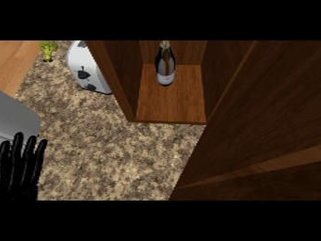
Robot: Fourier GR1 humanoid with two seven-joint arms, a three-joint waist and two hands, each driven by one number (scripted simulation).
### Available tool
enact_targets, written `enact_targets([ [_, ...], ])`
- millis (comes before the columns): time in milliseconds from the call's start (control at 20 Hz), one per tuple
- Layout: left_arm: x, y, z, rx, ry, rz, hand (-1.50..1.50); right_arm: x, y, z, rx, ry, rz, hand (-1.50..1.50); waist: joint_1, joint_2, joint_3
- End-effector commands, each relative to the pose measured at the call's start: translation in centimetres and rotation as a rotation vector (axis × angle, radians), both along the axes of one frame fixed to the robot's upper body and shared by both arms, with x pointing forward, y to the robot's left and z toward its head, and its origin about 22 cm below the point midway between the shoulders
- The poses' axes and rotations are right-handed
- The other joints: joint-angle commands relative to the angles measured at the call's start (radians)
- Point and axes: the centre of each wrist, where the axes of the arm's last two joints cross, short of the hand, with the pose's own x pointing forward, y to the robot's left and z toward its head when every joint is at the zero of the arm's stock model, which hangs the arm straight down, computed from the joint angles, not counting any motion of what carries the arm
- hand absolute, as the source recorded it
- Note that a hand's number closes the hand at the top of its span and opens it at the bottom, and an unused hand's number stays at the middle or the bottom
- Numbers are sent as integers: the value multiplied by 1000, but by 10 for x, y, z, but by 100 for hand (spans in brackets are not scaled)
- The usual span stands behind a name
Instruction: Pick up the wine, place it into the cabinet and close the cabinet
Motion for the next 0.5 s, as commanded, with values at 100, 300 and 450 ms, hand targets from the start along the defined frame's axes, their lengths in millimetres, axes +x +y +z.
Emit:
enact_targets([
  [100,-7,25,8,2,0,-10,-150,-19,44,18,90,-19,155,150,2,-1,-1],
  [300,-15,47,12,-14,-8,-15,-150,2,65,21,108,-35,78,150,23,3,-1],
  [450,-13,68,26,2,-17,-45,-150,17,80,22,93,-54,69,150,26,6,1],
])
